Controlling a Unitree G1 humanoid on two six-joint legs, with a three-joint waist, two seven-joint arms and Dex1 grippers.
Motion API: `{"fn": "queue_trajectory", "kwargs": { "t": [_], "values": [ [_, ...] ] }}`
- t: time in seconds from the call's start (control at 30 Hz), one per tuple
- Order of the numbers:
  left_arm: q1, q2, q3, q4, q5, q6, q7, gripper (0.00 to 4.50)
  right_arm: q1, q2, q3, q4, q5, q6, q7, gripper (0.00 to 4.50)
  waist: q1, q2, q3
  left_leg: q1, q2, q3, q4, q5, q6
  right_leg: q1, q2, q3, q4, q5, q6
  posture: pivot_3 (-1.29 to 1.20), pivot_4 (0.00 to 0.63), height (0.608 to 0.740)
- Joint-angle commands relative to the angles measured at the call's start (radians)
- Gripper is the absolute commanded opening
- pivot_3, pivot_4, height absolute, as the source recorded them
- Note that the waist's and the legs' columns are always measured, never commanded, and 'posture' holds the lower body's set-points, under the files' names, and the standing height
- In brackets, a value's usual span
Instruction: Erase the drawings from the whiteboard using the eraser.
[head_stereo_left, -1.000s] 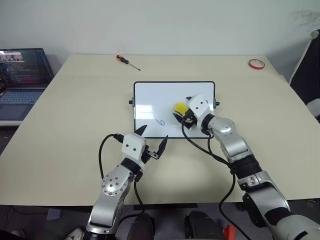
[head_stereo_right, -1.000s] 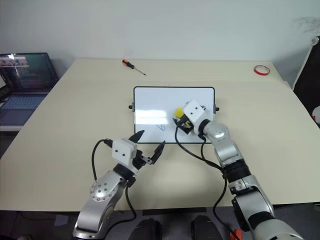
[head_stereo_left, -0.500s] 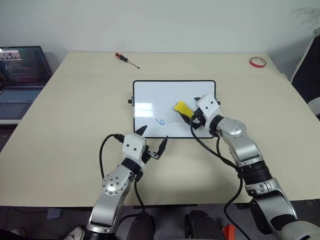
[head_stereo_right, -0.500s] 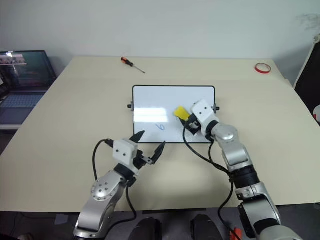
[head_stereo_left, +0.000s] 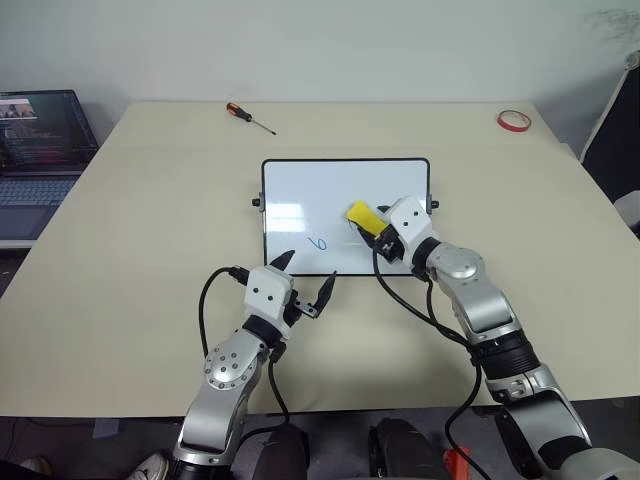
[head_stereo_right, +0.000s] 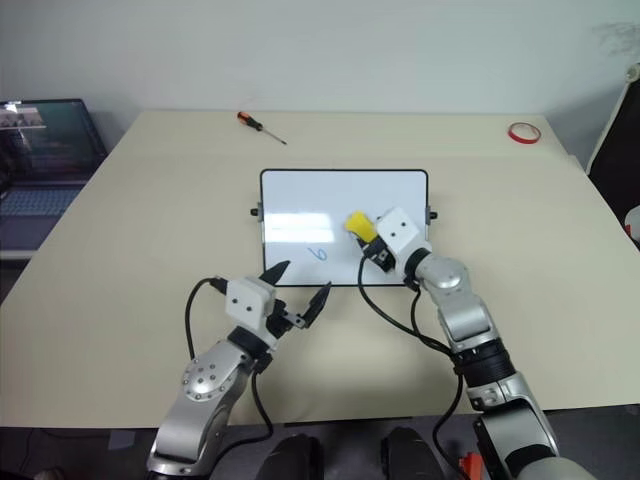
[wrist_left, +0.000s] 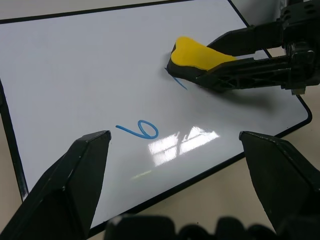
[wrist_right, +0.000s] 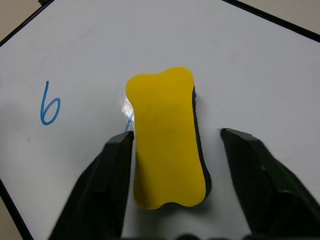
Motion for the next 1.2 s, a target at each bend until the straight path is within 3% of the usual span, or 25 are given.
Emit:
{"fn": "queue_trajectory", "kwargs": {
  "t": [0.03,0.07,0.13,0.6,0.87,1.2],
  "values": [
    [-0.003,0.002,-0.003,-0.027,-0.001,-0.006,-0.003,4.50,0.002,0.001,-0.004,-0.014,-0.005,0.007,-0.011,1.75,0.000,0.000,0.000,0.000,0.000,0.000,0.000,0.000,0.000,0.000,0.000,0.000,0.000,0.000,0.000,0.00,0.150,0.740],
    [-0.003,0.001,-0.003,-0.027,-0.001,-0.006,-0.003,4.50,0.003,0.001,-0.004,-0.014,-0.005,0.007,-0.011,1.36,0.000,0.000,0.000,0.000,0.000,0.000,0.000,0.000,0.000,0.000,0.000,0.000,0.000,0.000,0.000,0.00,0.150,0.740],
    [-0.004,0.001,-0.004,-0.024,-0.001,-0.006,-0.003,4.50,0.003,0.001,-0.006,-0.012,-0.006,0.006,-0.016,1.18,0.000,0.000,0.000,0.000,0.000,0.000,0.000,0.000,0.000,0.000,0.000,0.000,0.000,0.000,0.000,0.00,0.150,0.740],
    [0.039,0.013,-0.012,-0.054,-0.005,0.001,-0.015,4.50,-0.006,0.008,-0.008,-0.003,-0.001,-0.046,-0.032,1.18,0.001,0.000,0.000,-0.001,0.000,0.000,0.001,0.000,0.000,0.000,0.000,0.000,0.000,0.000,0.000,0.00,0.150,0.740],
    [0.058,0.017,-0.019,-0.077,-0.003,0.007,-0.015,4.50,-0.144,0.046,-0.004,0.182,-0.027,-0.102,-0.071,1.18,-0.004,0.000,0.000,0.000,0.000,0.000,0.002,0.000,0.000,0.000,0.000,0.000,0.002,0.000,0.000,0.00,0.150,0.740],
    [0.067,0.010,-0.019,-0.087,0.005,0.011,0.001,4.50,-0.101,-0.051,0.073,0.140,-0.057,0.040,0.094,1.18,0.001,0.000,0.000,0.001,0.000,-0.001,0.003,0.000,0.000,0.002,0.000,-0.001,0.002,0.000,0.000,0.00,0.150,0.740]
  ]
}}
